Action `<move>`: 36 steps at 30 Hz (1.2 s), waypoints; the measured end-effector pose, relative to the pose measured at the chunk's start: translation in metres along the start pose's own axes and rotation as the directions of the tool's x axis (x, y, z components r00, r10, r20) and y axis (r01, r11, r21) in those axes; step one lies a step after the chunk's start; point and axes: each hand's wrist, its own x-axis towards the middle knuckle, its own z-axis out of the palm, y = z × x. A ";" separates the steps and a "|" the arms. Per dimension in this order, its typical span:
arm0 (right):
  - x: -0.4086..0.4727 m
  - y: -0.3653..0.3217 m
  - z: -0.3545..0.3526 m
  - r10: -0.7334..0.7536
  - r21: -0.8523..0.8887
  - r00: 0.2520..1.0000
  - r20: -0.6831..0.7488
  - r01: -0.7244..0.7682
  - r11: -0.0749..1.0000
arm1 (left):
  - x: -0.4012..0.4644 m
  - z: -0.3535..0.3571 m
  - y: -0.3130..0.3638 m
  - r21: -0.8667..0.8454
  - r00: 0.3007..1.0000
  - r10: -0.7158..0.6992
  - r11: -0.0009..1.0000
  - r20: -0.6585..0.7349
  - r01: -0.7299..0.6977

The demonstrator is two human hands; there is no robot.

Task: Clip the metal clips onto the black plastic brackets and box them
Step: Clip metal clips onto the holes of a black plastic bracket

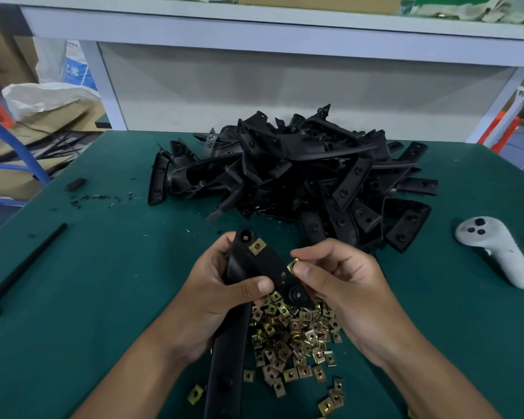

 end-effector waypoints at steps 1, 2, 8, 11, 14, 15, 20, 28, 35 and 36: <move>0.000 0.000 0.000 0.006 -0.004 1.000 0.001 -0.006 1.000 | 0.000 0.000 0.000 0.006 1.000 0.001 1.000 0.002 -0.001; 0.000 -0.001 -0.001 0.009 -0.009 1.000 0.002 -0.009 1.000 | 0.000 0.000 0.000 0.011 1.000 0.003 1.000 0.002 -0.003; -0.001 -0.002 -0.002 0.042 -0.034 0.999 -0.001 -0.042 0.999 | 0.000 0.001 0.000 0.045 1.000 -0.005 0.999 -0.011 0.005; -0.001 -0.003 -0.001 0.068 -0.025 0.998 -0.019 -0.068 0.997 | 0.000 0.003 -0.001 0.051 0.999 0.021 0.999 -0.030 -0.020; -0.001 -0.003 0.000 0.099 -0.006 0.994 -0.035 -0.100 0.995 | -0.001 0.005 -0.001 0.090 0.999 0.036 0.995 -0.040 -0.033; -0.001 -0.003 -0.001 0.104 -0.005 0.994 -0.043 -0.104 0.995 | -0.001 0.006 -0.001 0.106 0.998 0.041 0.994 -0.049 -0.036; -0.003 -0.001 0.000 0.119 -0.012 0.992 -0.035 -0.119 0.993 | -0.001 0.012 -0.003 0.111 0.987 0.077 0.992 -0.143 -0.061; -0.005 0.001 0.005 0.083 -0.039 0.995 0.049 -0.081 0.996 | -0.002 0.014 -0.006 0.156 0.973 0.119 0.984 -0.196 -0.089; -0.013 -0.018 -0.005 0.037 0.027 0.991 -0.126 -0.034 0.999 | -0.011 0.038 0.009 0.101 0.990 0.051 0.994 -0.132 -0.038; -0.022 -0.022 -0.009 0.017 0.017 0.988 -0.151 -0.014 1.000 | -0.012 0.046 0.011 0.102 0.992 0.042 0.994 -0.119 -0.030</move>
